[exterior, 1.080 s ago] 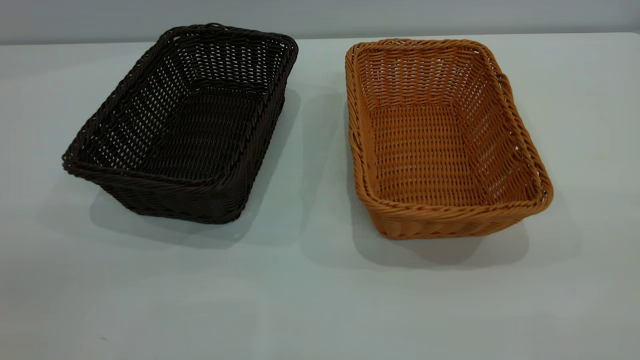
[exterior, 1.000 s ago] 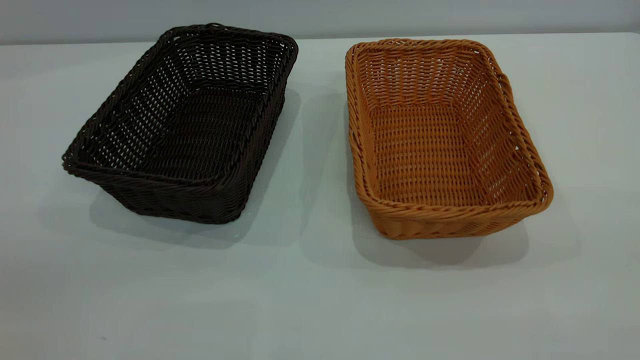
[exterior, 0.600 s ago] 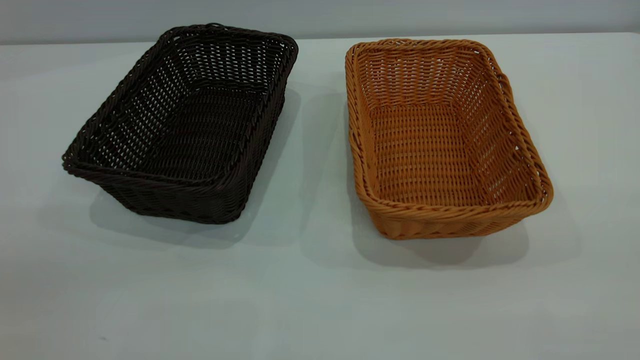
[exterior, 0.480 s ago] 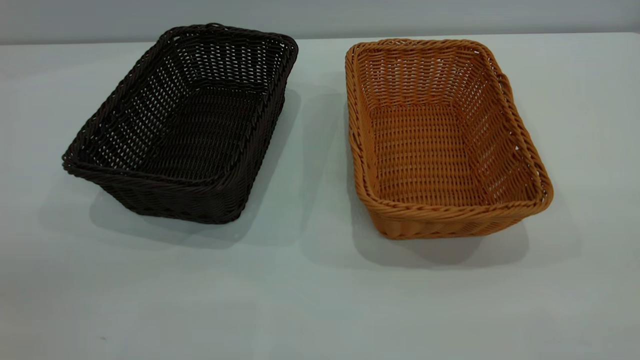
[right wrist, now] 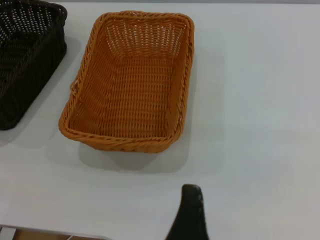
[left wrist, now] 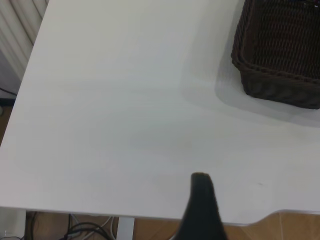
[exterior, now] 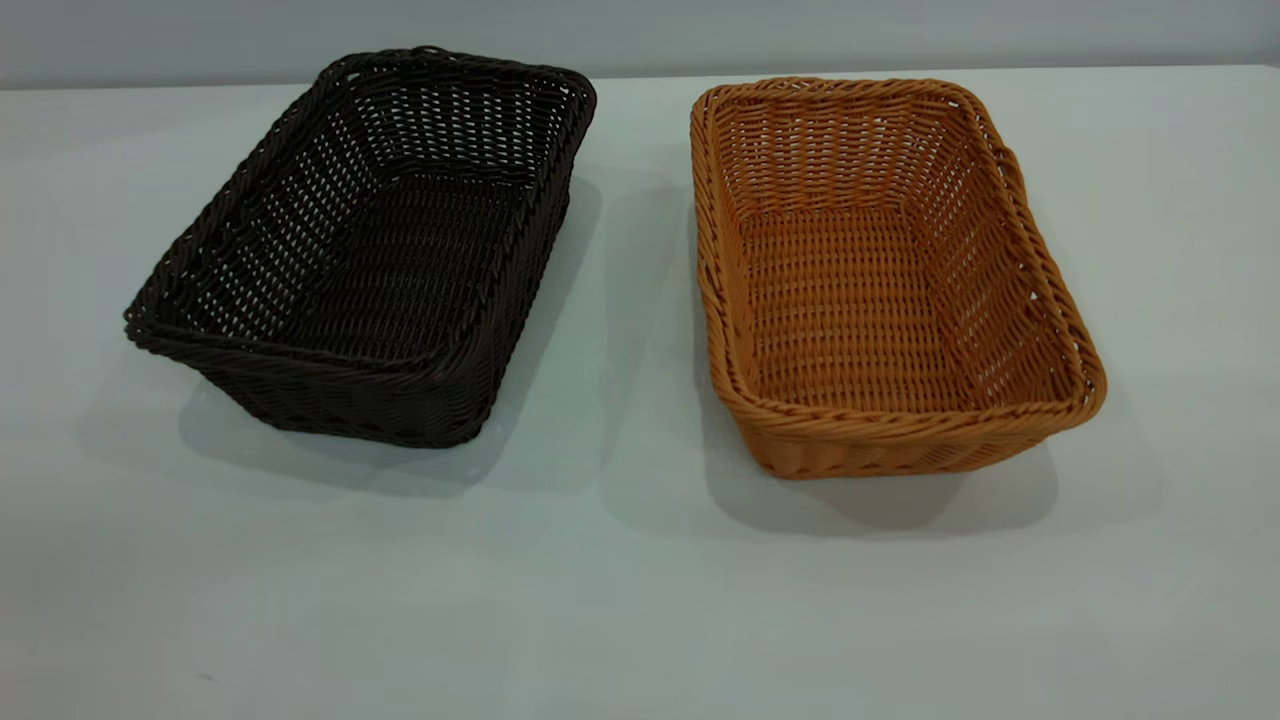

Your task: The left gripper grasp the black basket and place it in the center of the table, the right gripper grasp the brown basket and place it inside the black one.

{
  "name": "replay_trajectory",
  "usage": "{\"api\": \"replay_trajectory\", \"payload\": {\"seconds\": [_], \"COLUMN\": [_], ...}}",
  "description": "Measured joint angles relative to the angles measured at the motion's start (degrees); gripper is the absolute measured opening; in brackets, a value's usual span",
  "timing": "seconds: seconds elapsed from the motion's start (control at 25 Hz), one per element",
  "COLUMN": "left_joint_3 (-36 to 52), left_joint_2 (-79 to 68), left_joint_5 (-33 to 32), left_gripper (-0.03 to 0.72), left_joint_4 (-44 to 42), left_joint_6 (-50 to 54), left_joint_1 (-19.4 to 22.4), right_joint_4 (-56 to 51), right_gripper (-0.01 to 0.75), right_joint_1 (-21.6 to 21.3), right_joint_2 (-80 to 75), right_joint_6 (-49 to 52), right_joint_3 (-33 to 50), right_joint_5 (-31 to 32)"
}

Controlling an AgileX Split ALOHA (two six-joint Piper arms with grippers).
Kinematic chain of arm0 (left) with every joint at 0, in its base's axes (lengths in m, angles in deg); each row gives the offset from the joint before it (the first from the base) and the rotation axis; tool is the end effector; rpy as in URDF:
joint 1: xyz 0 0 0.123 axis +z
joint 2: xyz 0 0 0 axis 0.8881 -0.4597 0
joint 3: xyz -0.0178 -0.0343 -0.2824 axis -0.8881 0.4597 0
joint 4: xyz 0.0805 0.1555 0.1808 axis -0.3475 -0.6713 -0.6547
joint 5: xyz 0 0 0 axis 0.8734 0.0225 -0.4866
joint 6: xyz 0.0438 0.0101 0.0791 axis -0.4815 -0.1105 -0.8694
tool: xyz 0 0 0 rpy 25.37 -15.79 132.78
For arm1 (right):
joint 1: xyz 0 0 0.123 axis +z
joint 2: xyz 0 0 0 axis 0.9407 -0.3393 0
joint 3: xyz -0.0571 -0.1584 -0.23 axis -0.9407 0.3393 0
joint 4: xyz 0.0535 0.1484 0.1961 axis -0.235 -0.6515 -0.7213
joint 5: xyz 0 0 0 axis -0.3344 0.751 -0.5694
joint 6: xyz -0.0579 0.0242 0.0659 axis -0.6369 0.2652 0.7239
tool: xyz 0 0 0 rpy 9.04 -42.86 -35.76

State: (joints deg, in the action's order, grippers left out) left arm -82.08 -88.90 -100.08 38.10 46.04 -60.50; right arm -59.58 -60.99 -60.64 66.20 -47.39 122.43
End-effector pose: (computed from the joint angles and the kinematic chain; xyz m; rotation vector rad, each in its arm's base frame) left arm -0.0093 0.0025 0.2692 -0.0901 2.0952 0.0363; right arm -0.0089 0.0048 0.2629 -0.1597 2.1369 0.1946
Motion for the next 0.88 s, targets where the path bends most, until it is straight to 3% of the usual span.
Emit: {"api": "replay_trajectory", "payload": {"seconds": [0.64,0.76,0.88], "left_joint_3": [-3.55,-5.95,-6.96], "left_joint_2": [-4.10,-11.62,-21.35], "left_joint_5": [2.05,5.07,12.56], "left_gripper": [0.527,0.527,0.527], "left_joint_4": [1.43,4.49,5.92], "left_joint_6": [0.05,0.00,-0.12], "left_joint_1": [0.00,0.00,0.00], "right_joint_4": [-0.28,-0.28,-0.28], "right_gripper": [0.563,0.563,0.563], "right_joint_1": [0.00,0.00,0.00], "right_joint_2": [-0.15,-3.28,-7.81], "right_joint_6": [2.48,3.23,3.37], "right_joint_3": [-1.64,-3.26,-4.17], "right_joint_5": [-2.11,-4.44,-6.64]}}
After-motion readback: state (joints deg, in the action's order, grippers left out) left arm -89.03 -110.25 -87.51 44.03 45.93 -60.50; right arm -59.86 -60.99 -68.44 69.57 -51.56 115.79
